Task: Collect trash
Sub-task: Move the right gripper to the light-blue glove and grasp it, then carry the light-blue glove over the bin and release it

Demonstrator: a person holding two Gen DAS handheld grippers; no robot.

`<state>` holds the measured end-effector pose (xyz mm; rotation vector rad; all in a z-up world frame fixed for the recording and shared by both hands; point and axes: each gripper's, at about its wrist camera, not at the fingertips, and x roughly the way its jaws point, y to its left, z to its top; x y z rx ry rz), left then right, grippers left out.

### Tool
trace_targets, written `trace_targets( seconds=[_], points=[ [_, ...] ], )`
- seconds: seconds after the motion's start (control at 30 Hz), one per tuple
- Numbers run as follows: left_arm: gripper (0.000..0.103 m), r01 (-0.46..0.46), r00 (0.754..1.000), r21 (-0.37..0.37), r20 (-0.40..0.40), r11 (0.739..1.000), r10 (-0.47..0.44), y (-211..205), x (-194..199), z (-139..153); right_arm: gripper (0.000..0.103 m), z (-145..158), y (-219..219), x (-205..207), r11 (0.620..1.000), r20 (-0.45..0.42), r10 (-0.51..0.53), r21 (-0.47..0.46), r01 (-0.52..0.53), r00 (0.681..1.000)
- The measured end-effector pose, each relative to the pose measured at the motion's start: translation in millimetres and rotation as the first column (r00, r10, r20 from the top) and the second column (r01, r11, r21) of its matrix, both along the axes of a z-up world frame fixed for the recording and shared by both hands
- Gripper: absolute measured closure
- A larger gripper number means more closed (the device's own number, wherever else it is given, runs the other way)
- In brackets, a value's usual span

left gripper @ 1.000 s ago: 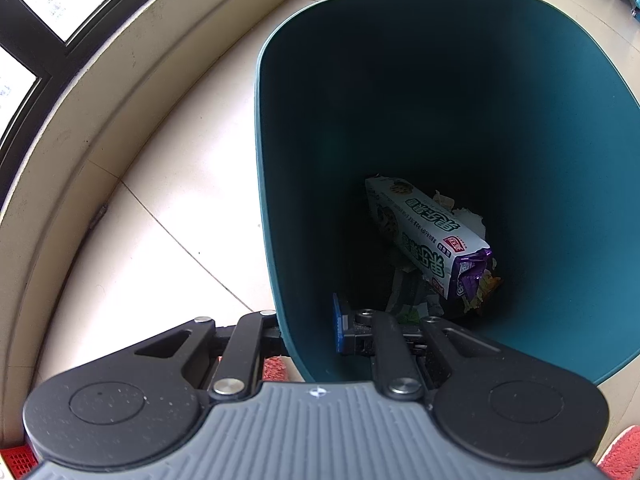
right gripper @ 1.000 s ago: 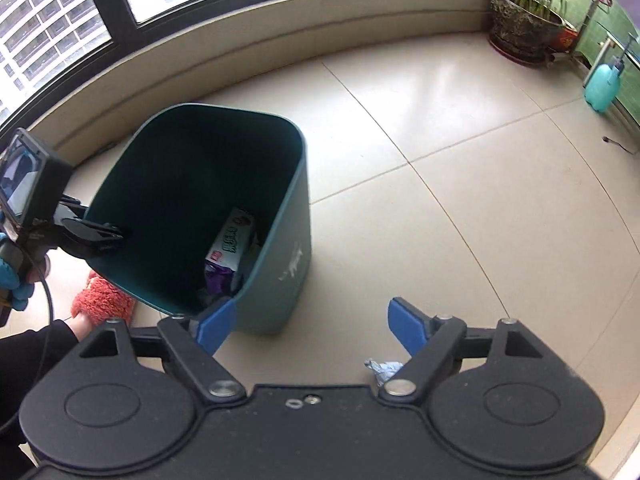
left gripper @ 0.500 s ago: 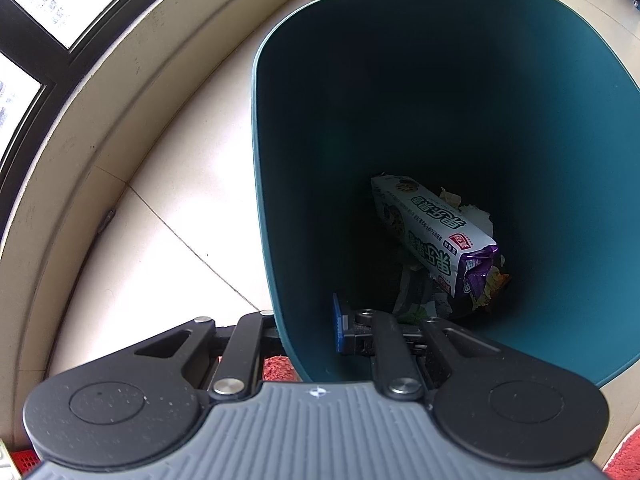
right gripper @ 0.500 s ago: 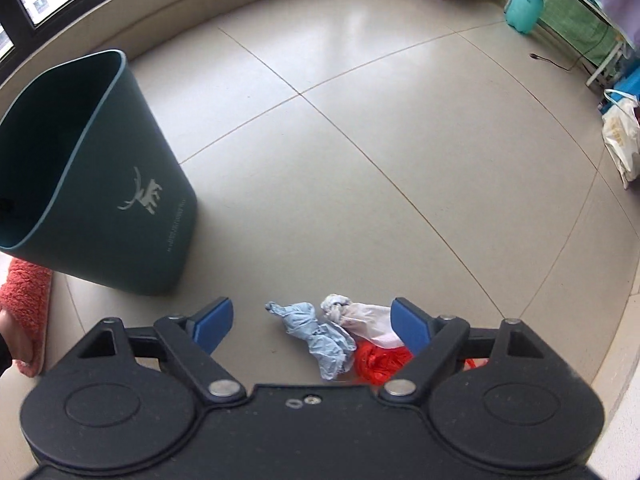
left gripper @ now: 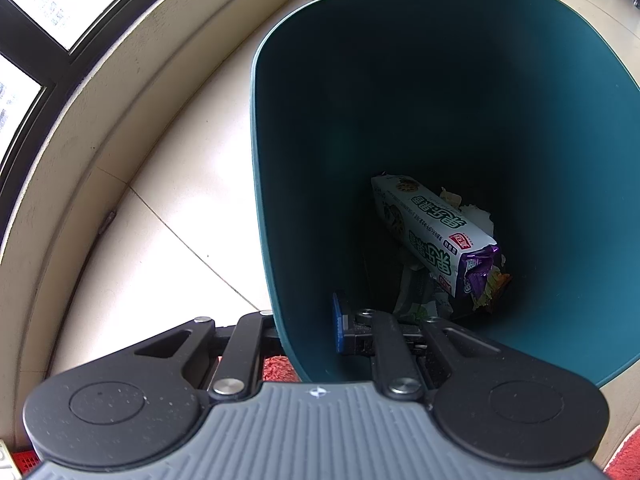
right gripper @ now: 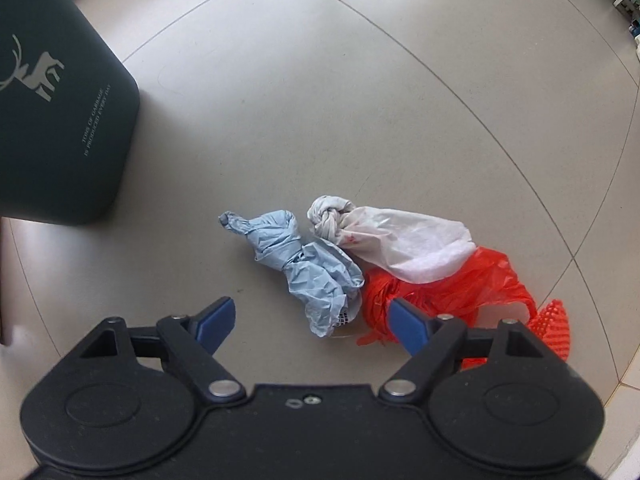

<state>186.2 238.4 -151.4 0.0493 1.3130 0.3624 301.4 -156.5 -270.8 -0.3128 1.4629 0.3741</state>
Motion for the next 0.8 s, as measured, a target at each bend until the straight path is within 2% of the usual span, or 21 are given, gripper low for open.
trace_targets(
  seconds=[0.1, 0.27, 0.37, 0.43, 0.47, 0.53, 0.67, 0.8],
  points=[
    [0.088, 0.003, 1.0, 0.0, 0.002, 1.0, -0.003, 0, -1, 0, 0.022, -31, 2, 2, 0.999, -0.031, -0.012, -0.039, 0.011, 0.999],
    [0.088, 0.004, 1.0, 0.002, 0.004, 1.0, -0.004, -1, -2, 0, 0.029, -51, 2, 5, 0.997, -0.055, -0.071, -0.035, 0.07, 0.996],
    [0.088, 0.004, 1.0, 0.002, 0.004, 1.0, -0.004, -1, -2, 0, 0.041, -54, 5, 3, 0.996, -0.048, -0.069, -0.06, 0.066, 0.996],
    [0.088, 0.004, 1.0, 0.001, 0.005, 1.0, -0.004, -1, -2, 0, 0.058, -55, 5, 1, 0.995, -0.047, -0.067, -0.077, 0.063, 0.997],
    [0.088, 0.003, 1.0, 0.002, 0.005, 1.0, -0.003, -1, -2, 0, 0.062, -55, 5, 1, 0.994, -0.047, -0.07, -0.083, 0.066, 0.996],
    [0.088, 0.003, 1.0, 0.004, 0.005, 1.0, -0.003, -1, -2, 0, 0.086, -56, 3, -1, 0.994, -0.053, -0.08, -0.083, 0.076, 0.995],
    [0.088, 0.004, 1.0, 0.004, 0.006, 1.0, -0.004, -2, -2, 0, 0.098, -55, 0, -6, 0.992, -0.054, -0.086, -0.093, 0.08, 0.995],
    [0.088, 0.004, 1.0, 0.004, 0.006, 1.0, -0.005, -2, -2, 0, 0.099, -38, -3, -15, 0.995, -0.029, -0.075, -0.075, 0.072, 0.997]
  ],
)
